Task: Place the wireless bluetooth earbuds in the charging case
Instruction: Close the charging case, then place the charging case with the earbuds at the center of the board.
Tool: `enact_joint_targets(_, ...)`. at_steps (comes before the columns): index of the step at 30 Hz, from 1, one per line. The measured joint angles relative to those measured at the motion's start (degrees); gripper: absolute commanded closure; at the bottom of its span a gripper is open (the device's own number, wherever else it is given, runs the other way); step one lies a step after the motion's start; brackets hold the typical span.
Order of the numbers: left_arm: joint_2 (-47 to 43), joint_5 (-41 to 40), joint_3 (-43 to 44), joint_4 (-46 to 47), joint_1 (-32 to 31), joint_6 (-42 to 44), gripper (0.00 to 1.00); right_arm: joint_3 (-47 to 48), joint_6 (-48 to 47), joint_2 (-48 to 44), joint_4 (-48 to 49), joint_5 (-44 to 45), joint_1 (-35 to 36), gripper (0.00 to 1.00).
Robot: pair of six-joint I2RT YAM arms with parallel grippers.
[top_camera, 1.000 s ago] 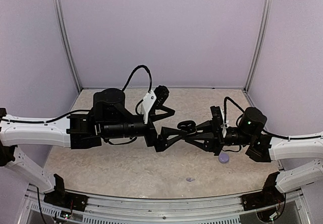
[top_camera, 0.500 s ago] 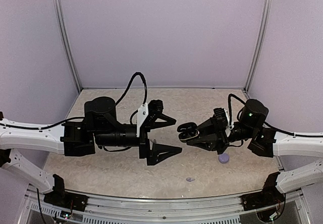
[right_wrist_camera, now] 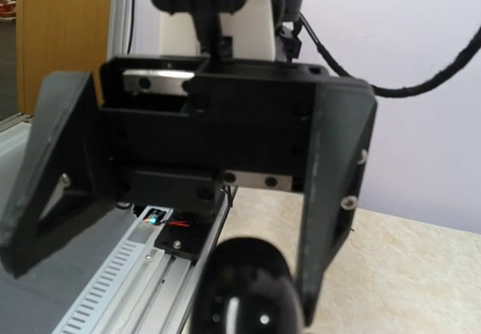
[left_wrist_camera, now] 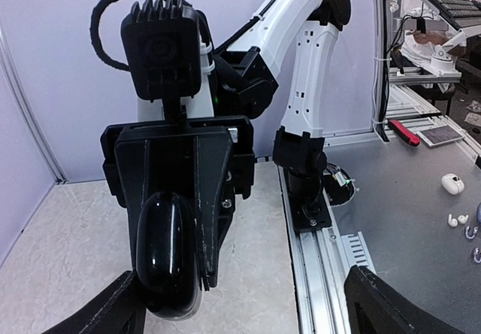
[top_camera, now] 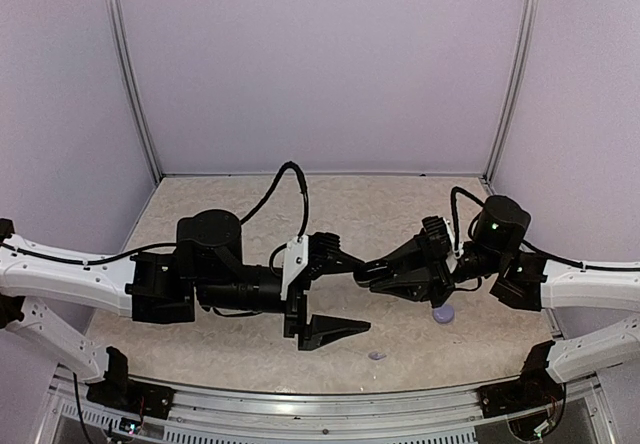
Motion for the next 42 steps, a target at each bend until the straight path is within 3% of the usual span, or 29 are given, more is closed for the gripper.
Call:
enact_joint_targets(6,0.00,-1.81,0.00,-0.02,-0.79,1.79,0.10,0.00,0.48,0.33,0.24,-0.04,0.00,1.00)
enact_joint_targets(10,0.00,-3.96,-0.17,0.24,-1.27,2.71,0.02,0.00,1.86,0.98,0.39,0.96,0.00,1.00)
enact_joint_targets(14,-1.14,-8.48,-2.62,2.40,-1.33,2.43,0.01,0.02,4.66,2.03,0.07,4.61,-0.42,1.00)
enact_joint_targets(21,-6.51,-16.72,-6.51,6.03,4.13,-3.82,0.01,4.22,10.71,7.61,-4.50,9.49,-6.73,1.00)
enact_joint_targets(29,-11.85,-25.90,-13.18,10.88,10.51,-13.86,0.01,18.25,13.99,22.29,-15.30,13.40,-12.13,1.00)
enact_joint_targets(42,-12.52,-40.06,-12.07,3.08,14.49,-26.32,0.01,48.30,14.25,53.22,-30.75,17.75,-15.58,0.97)
